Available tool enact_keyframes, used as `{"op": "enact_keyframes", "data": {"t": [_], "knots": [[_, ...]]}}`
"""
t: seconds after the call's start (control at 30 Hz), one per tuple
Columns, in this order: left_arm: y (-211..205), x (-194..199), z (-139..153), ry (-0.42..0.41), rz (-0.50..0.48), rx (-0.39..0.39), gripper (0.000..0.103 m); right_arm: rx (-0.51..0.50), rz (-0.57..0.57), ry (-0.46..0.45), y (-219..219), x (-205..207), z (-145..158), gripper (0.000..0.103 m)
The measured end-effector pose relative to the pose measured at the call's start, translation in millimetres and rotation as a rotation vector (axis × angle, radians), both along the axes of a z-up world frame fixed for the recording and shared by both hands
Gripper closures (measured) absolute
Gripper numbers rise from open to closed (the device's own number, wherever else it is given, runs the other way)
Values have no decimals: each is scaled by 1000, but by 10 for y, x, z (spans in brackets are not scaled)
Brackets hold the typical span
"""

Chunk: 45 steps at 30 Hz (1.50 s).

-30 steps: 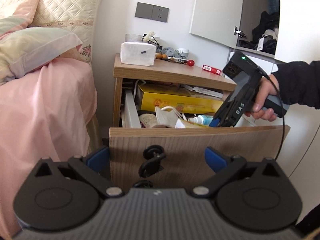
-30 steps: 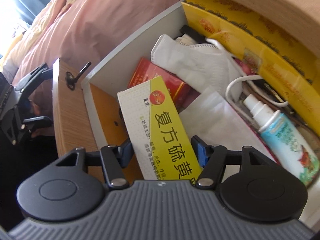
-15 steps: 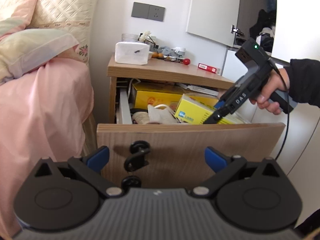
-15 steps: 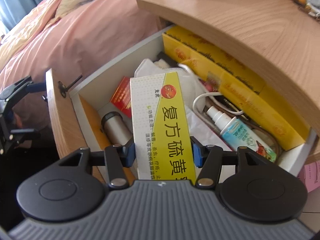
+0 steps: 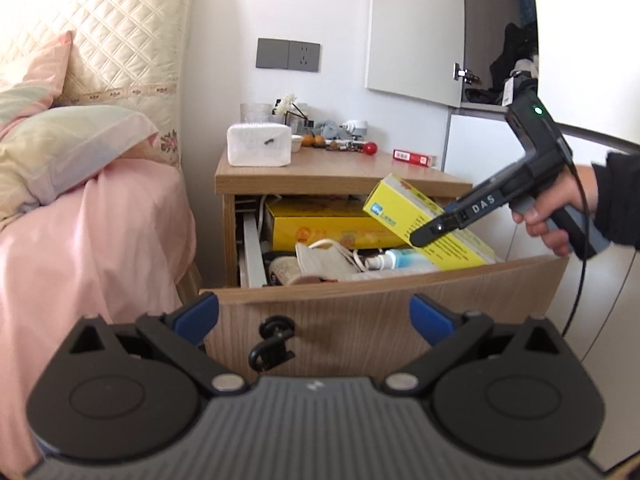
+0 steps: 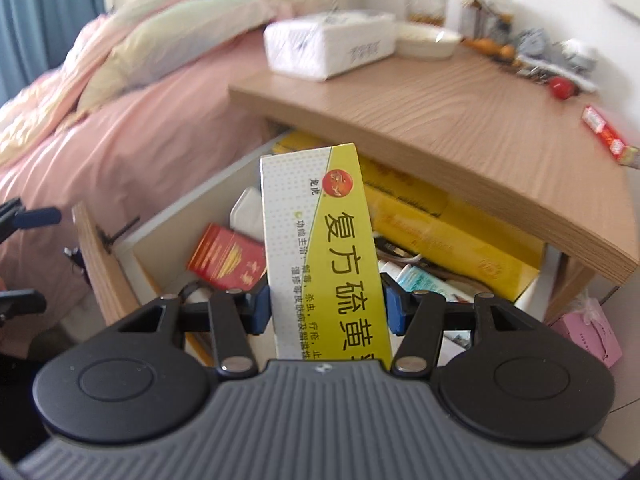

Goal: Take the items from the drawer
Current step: 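Lift the medicine box out of the drawer with the right tool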

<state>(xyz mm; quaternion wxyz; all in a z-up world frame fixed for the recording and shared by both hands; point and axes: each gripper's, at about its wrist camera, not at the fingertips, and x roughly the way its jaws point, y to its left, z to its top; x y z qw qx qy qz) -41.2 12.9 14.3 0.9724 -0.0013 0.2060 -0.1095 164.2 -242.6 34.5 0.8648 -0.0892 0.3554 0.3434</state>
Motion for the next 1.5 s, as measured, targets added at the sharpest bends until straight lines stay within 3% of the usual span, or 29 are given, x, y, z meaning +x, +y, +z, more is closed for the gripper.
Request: {"op": "enact_keyframes", "data": {"t": [0.33,0.73,0.9,1.1,1.5], "knots": [[-131,-97,34,-25,-42,30,1,65,-125,-148,-139,-198,137,46],[-147,-71,-4,-20,-52,38,1,162,-134,-345,20,-7,846,46],[-84,-35,-21,-20,-40,34,1,113,-183,-341,130,483,938,46],[42,48,-58,3,-1,19,1,52,-260,-285,165,1044,699,46],[185,149,-92,31,21,6,1,33,-292,-234,234,1454,438,48]]}}
